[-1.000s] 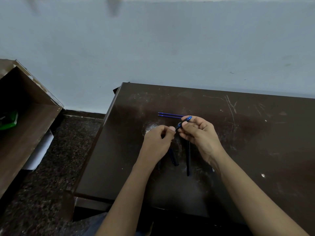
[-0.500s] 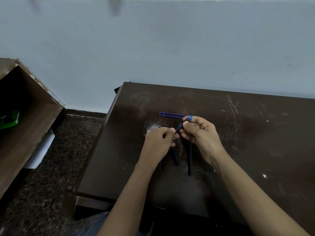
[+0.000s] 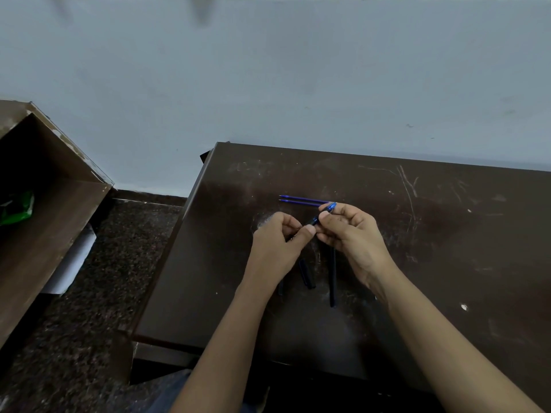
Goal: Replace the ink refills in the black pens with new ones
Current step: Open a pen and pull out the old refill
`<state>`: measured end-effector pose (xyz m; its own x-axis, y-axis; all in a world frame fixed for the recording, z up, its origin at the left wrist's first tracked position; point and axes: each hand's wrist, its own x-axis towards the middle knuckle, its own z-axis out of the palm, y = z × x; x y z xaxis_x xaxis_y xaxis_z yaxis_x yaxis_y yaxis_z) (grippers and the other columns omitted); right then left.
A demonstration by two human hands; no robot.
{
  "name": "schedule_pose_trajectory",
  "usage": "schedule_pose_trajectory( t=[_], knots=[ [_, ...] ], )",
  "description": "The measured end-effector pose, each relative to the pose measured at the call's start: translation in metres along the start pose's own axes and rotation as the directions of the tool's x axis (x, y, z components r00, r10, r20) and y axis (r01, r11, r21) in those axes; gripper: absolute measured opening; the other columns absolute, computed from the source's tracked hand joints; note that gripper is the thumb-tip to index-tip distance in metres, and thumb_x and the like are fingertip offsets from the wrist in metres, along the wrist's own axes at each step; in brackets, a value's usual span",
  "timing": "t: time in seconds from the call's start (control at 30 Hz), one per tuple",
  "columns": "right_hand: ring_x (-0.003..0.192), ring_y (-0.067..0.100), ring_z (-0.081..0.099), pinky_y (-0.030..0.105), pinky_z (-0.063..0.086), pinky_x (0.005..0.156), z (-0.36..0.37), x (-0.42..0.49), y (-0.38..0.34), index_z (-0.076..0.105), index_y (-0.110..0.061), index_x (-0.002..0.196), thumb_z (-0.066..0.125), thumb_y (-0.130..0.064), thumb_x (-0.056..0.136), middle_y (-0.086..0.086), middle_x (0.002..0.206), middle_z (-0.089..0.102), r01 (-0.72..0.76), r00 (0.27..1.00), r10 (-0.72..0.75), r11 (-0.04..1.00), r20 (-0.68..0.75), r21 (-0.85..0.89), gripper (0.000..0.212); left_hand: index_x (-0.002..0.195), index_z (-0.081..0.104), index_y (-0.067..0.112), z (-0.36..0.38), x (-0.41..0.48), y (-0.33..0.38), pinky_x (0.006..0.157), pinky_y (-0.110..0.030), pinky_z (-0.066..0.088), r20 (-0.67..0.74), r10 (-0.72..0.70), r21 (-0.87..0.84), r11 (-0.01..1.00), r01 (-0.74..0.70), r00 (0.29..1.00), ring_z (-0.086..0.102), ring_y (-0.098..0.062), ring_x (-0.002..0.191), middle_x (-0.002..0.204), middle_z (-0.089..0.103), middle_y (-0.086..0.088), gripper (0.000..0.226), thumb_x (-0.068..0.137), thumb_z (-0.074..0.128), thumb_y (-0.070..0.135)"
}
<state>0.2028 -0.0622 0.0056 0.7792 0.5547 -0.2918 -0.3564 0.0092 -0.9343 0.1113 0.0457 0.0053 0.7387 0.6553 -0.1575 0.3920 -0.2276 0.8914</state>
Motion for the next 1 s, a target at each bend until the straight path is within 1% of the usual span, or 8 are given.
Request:
schedule_pose_trajectory(
  t=[0.13,0.3,0.47,0.53,0.67,0.8,0.87,1.0],
  knots=[
    [0.065,0.011,0.068,0.023,0.054,0.069,0.0014,-0.0019,-0.0001,0.065,-0.007,0.097,0.060,-0.006,0.090,0.001,0.065,0.069,0.019,1.000,-0.019,1.000,0.021,-0.011,0.008,0.086,0.070,0.014,0.0021,-0.0015,0.0066,0.062,-0.009,0.047,0.095,-0.078,-0.072,0.994,0.085,0.992,0.062,0.001,0.062,0.074,0.069,0.005,0.034,0.099,0.044,0.032],
    [0.067,0.010,0.065,0.026,0.055,0.073,0.0007,-0.0012,-0.0004,0.066,-0.007,0.097,0.062,-0.006,0.089,-0.002,0.065,0.068,0.014,1.000,-0.014,1.000,0.013,-0.013,0.009,0.086,0.068,0.020,-0.0030,-0.0025,0.0047,0.062,-0.004,0.044,-0.008,0.064,0.020,0.998,-0.063,0.998,0.061,-0.001,0.067,0.074,0.067,0.007,0.010,0.087,0.066,0.030],
    [0.067,0.009,0.063,0.023,0.053,0.070,-0.0001,-0.0008,0.0003,0.067,-0.007,0.097,0.062,-0.008,0.089,0.001,0.070,0.066,0.019,1.000,-0.019,0.999,0.002,-0.030,0.009,0.082,0.071,0.013,0.0004,-0.0025,0.0099,0.061,-0.012,0.051,0.074,-0.092,-0.087,0.991,0.098,0.993,0.062,-0.005,0.057,0.072,0.071,0.001,0.041,0.100,0.042,0.035],
    [0.067,0.009,0.063,0.023,0.053,0.069,-0.0001,-0.0008,0.0008,0.067,-0.007,0.096,0.062,-0.008,0.089,0.002,0.070,0.066,0.017,1.000,-0.017,0.999,0.000,-0.039,0.008,0.082,0.070,0.013,-0.0007,-0.0041,0.0094,0.060,-0.008,0.048,0.093,-0.051,-0.038,0.998,0.054,0.994,0.058,0.001,0.052,0.072,0.071,0.001,0.035,0.099,0.046,0.031],
    [0.066,0.008,0.062,0.021,0.052,0.066,0.0012,-0.0005,0.0017,0.068,-0.009,0.093,0.063,-0.008,0.089,0.000,0.067,0.065,0.009,1.000,-0.009,0.999,-0.001,-0.035,0.006,0.089,0.067,0.017,-0.0030,-0.0024,0.0045,0.060,-0.009,0.043,0.026,0.026,0.038,0.999,-0.027,0.999,0.058,0.000,0.063,0.077,0.068,0.004,0.015,0.090,0.062,0.031],
    [0.064,0.007,0.060,0.020,0.051,0.065,0.0005,0.0002,0.0021,0.068,-0.008,0.095,0.062,-0.008,0.089,-0.001,0.066,0.064,0.022,1.000,-0.022,0.999,-0.001,-0.043,0.008,0.086,0.070,0.012,-0.0005,-0.0030,0.0093,0.057,-0.007,0.047,0.093,-0.095,-0.063,0.993,0.101,0.991,0.059,-0.001,0.055,0.073,0.070,0.002,0.038,0.100,0.043,0.033],
    [0.063,0.006,0.060,0.020,0.051,0.065,0.0007,0.0002,0.0023,0.067,-0.007,0.094,0.062,-0.007,0.089,-0.001,0.066,0.063,0.023,1.000,-0.023,0.999,0.001,-0.046,0.007,0.083,0.070,0.012,-0.0013,-0.0043,0.0101,0.056,-0.004,0.045,0.119,-0.073,-0.026,0.997,0.076,0.990,0.058,0.002,0.053,0.072,0.070,0.003,0.036,0.100,0.045,0.031],
    [0.063,0.007,0.060,0.022,0.051,0.066,0.0016,0.0005,0.0027,0.067,-0.006,0.095,0.062,-0.008,0.089,-0.002,0.063,0.064,0.016,1.000,-0.016,0.999,0.000,-0.043,0.007,0.090,0.068,0.018,-0.0037,-0.0020,0.0030,0.062,-0.009,0.043,0.046,0.010,0.054,0.998,-0.012,0.999,0.063,-0.003,0.072,0.082,0.070,0.004,0.015,0.089,0.062,0.032]
  ],
)
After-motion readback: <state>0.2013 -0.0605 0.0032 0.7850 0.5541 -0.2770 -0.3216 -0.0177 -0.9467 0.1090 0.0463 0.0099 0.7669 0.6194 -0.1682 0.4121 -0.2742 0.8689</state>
